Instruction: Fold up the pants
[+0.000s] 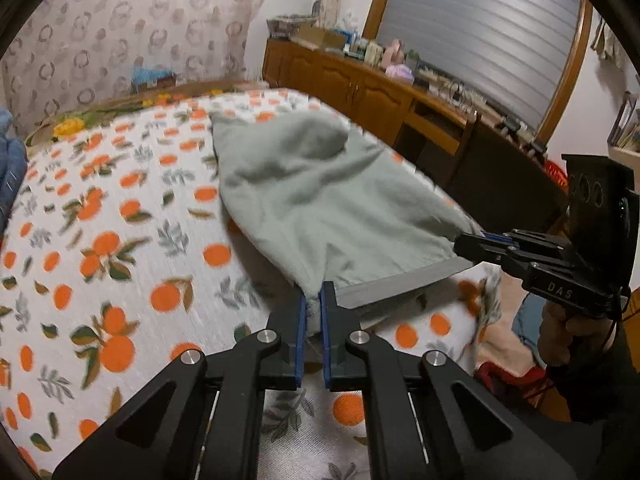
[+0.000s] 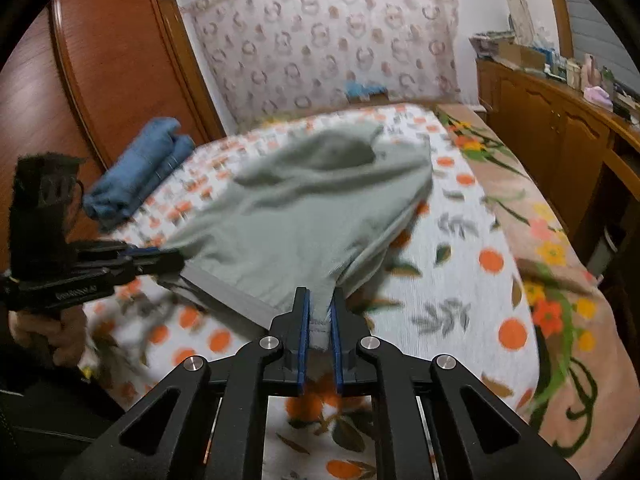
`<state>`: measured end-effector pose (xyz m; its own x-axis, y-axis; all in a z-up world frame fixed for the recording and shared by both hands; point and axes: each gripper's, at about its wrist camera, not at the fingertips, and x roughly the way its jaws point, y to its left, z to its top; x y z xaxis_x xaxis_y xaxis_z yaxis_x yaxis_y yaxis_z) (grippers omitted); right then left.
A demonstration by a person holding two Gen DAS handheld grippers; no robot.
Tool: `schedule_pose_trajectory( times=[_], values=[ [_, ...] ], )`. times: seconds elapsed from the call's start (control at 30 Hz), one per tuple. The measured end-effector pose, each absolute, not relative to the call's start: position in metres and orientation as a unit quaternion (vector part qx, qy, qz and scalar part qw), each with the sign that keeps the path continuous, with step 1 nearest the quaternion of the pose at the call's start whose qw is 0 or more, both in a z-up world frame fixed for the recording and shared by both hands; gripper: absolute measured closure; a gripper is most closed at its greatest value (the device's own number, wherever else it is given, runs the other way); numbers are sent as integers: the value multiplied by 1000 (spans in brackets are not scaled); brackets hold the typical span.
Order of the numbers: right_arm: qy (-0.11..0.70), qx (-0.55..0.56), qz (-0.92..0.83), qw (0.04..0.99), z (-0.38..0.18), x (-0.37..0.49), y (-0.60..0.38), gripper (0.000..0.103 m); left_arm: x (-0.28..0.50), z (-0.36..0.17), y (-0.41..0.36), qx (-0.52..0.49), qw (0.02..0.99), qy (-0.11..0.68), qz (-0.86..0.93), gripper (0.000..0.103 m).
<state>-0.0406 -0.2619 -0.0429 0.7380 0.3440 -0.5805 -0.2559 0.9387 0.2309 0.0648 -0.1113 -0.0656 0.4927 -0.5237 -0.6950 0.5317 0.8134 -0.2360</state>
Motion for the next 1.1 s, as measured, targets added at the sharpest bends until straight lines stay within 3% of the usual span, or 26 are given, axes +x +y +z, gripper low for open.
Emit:
schedule_pose_trajectory(
  times=[0.53, 0.77, 1.1],
  values=[
    [154, 35, 227, 961, 116, -73, -259, 94, 36, 111, -69, -12, 926, 223, -305, 96],
    [134, 8, 245, 960, 145, -65, -243, 94, 57, 120, -50, -19, 936, 217, -276, 96],
    [145, -3, 237, 961, 177, 63, -213, 94, 128, 144, -25, -18, 963, 190, -191, 96]
  ],
)
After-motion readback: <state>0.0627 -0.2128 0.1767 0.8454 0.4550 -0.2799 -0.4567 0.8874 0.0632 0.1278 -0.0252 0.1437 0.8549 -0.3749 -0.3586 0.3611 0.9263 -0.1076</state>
